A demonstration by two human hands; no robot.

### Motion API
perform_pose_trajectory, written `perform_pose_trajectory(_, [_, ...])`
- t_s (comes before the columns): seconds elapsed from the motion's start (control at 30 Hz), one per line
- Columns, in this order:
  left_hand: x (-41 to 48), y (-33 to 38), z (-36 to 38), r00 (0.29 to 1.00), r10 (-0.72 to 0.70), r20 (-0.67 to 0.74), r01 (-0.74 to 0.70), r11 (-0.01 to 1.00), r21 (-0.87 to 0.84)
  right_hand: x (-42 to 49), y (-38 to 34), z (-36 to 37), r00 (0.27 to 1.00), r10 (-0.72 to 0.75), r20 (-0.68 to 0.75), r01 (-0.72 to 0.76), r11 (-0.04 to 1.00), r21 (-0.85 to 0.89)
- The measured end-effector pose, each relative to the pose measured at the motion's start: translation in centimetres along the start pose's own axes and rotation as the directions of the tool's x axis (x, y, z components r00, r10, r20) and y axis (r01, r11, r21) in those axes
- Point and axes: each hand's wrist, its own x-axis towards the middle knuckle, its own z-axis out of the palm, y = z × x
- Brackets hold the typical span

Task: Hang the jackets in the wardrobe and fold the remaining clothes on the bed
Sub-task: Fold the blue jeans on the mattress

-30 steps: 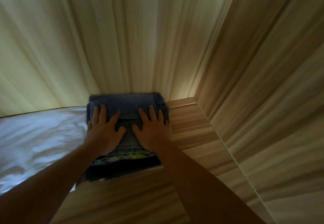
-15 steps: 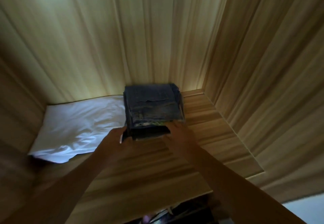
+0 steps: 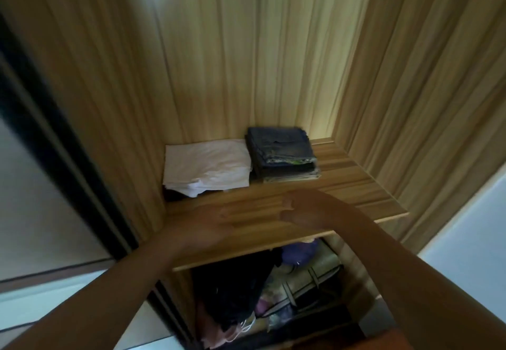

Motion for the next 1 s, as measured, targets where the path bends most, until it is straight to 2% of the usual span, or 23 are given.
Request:
perform_pose_trajectory(0.07, [-2.6,-1.5,-0.5,0.995,0.095,0.029,-0.094,0.995,-0.045,-2.7,-2.2,1.1,0.999,-0.009,-0.045,0.011,0.999,0.050])
perform_pose_trajectory(0.17, [-7.3,-4.1,-1.3,0.992,0.056,0.112,-0.059,0.998,0.018,-6.0,-4.9,2.9,0.997,0.012,-0.078,-0.004,0.995,0.100])
perform_pose_trajectory(0.3, [-12.8,-6.5,-4.1,0.992,0.029,0.125,-0.040,0.995,0.091,-8.9,-8.6,2.7,0.994,0.005,-0.106,0.002,0.998,0.066])
perform_pose_trajectory(0.53, [-20.7,-10.5,-9.1,0.999,0.031,-0.013,-0.028,0.980,0.197,-10.1,-17.7,1.3,0.982,-0.146,-0.123,0.149,0.989,0.009])
perform_pose_trajectory(0.6, [-22.6,-12.0,-10.3,0.995,-0.033,-0.092,0.050,0.981,0.189,-9.9,-20.6,0.8,0.966,-0.218,-0.138,0.220,0.976,-0.002])
perform_pose_trajectory(0.67, [-24.5,-13.5,-11.4,0.975,-0.138,-0.175,0.161,0.978,0.130,-9.4,-23.6,0.2,0.928,-0.293,-0.231,0.308,0.951,0.030])
perform_pose_trajectory(0.73, [-26.0,-14.9,-12.4,0.953,-0.169,-0.250,0.201,0.974,0.107,-8.8,-26.9,-0.5,0.875,-0.371,-0.312,0.402,0.915,0.041])
perform_pose_trajectory(0.83, [-28.2,-16.5,-13.9,0.879,-0.196,-0.435,0.259,0.961,0.091,-7.6,-31.0,-1.3,0.831,-0.406,-0.381,0.451,0.892,0.034])
perform_pose_trajectory(0.9, [-29.6,-17.4,-14.8,0.786,-0.195,-0.586,0.316,0.942,0.111,-6.7,-32.2,-1.6,0.809,-0.389,-0.440,0.443,0.896,0.022])
perform_pose_trajectory(1.0, [-30.9,-18.4,-16.1,0.641,-0.118,-0.759,0.351,0.924,0.153,-5.6,-32.1,-1.6,0.805,-0.366,-0.466,0.408,0.913,-0.013])
